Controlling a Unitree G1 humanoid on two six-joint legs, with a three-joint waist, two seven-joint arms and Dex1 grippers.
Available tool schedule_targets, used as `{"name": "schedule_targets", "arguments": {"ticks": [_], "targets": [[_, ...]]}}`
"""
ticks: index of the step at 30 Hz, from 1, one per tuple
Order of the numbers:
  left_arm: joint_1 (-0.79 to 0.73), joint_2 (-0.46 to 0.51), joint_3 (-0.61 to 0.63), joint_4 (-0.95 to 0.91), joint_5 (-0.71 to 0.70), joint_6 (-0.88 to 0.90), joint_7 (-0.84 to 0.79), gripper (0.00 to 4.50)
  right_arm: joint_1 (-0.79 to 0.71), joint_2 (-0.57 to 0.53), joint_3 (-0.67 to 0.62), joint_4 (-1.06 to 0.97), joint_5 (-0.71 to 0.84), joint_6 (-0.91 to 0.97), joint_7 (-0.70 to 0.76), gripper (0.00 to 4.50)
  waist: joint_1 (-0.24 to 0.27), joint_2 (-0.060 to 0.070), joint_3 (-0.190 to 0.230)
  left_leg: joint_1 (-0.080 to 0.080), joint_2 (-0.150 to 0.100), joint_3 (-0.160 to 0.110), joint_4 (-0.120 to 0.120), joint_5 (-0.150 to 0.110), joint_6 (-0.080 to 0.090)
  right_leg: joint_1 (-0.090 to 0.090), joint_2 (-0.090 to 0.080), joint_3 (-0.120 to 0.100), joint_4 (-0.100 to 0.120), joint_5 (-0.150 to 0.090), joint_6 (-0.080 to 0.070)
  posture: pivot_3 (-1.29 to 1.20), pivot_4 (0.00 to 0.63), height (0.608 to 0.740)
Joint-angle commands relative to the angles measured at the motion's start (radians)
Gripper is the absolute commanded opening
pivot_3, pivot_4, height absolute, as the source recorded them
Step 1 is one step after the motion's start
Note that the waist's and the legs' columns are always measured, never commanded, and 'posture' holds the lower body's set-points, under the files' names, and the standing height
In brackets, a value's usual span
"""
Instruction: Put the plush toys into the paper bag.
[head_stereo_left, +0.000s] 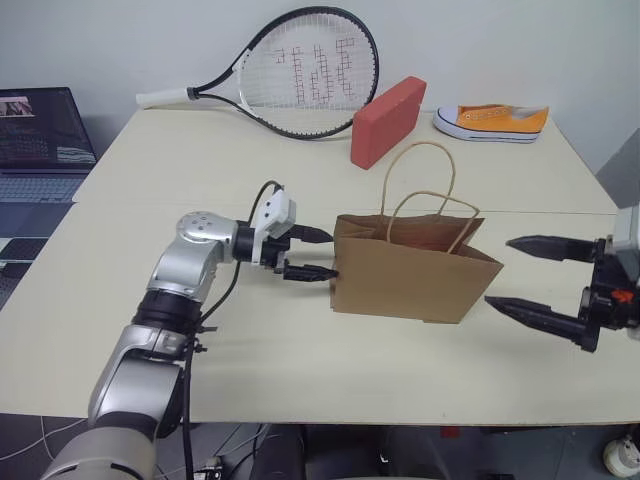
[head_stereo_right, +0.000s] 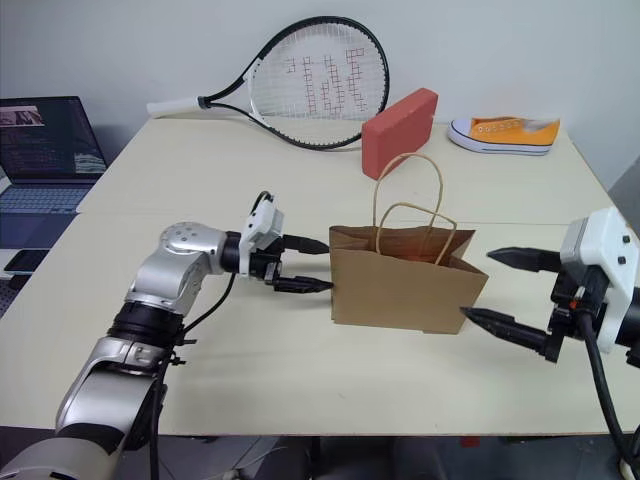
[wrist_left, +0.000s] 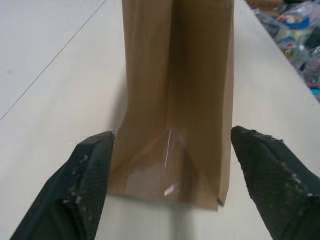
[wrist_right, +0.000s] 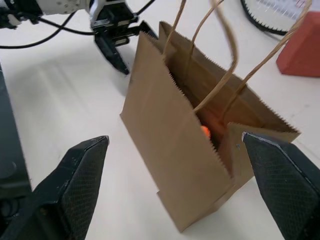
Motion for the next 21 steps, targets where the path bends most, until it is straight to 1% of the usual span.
{"name": "schedule_targets", "arguments": {"ticks": [1, 3, 7, 11, 16, 21], "targets": [[0.038, 0.086, 0.08, -0.103, -0.002, 0.001, 0.045, 3.82, -0.023, -0.045, 0.008, 0.073, -0.084, -0.074, 0.082, 4.5, -0.001, 0.0, 0.0, 0.0, 0.0, 0.0, 0.0, 0.0, 0.0, 0.0, 0.0, 0.0, 0.0, 0.0, 0.0, 0.0, 0.15, 0.74], [0.084, 0.157, 0.108, -0.174, 0.009, 0.045, 0.079, 3.82, -0.044, -0.069, 0.023, 0.145, -0.143, -0.135, 0.136, 4.5, 0.0, 0.0, 0.0, 0.0, 0.0, 0.0, -0.001, 0.0, 0.0, 0.0, 0.0, 0.0, 0.0, 0.0, 0.0, 0.0, 0.15, 0.74], [0.204, 0.295, 0.226, -0.347, -0.041, 0.158, 0.126, 3.82, -0.051, -0.144, 0.022, 0.305, -0.22, -0.204, 0.306, 4.5, -0.001, 0.0, 0.0, 0.001, 0.0, 0.0, -0.002, 0.0, 0.0, -0.001, 0.0, 0.0, 0.0, 0.0, 0.0, 0.0, 0.15, 0.74], [0.319, 0.393, 0.334, -0.476, -0.063, 0.229, 0.168, 3.82, -0.085, -0.204, 0.062, 0.468, -0.292, -0.28, 0.418, 4.5, 0.001, 0.001, 0.0, 0.001, 0.001, 0.001, -0.004, 0.0, 0.0, -0.001, -0.001, -0.001, 0.0, -0.001, -0.001, 0.0, 0.15, 0.74], [0.414, 0.46, 0.467, -0.524, -0.118, 0.289, 0.179, 3.82, -0.175, -0.234, 0.145, 0.581, -0.336, -0.333, 0.469, 4.5, -0.001, 0.001, 0.001, 0.002, 0.002, 0.004, -0.003, 0.0, 0.0, -0.002, -0.001, -0.001, -0.001, -0.002, -0.004, 0.0, 0.15, 0.74], [0.441, 0.489, 0.505, -0.526, -0.145, 0.303, 0.186, 3.82, -0.257, -0.238, 0.214, 0.634, -0.364, -0.353, 0.489, 4.5, -0.002, 0.002, 0.001, 0.003, 0.003, 0.006, -0.003, 0.0, 0.0, -0.003, -0.001, -0.001, 0.0, -0.003, -0.005, 0.0, 0.15, 0.74]]}}
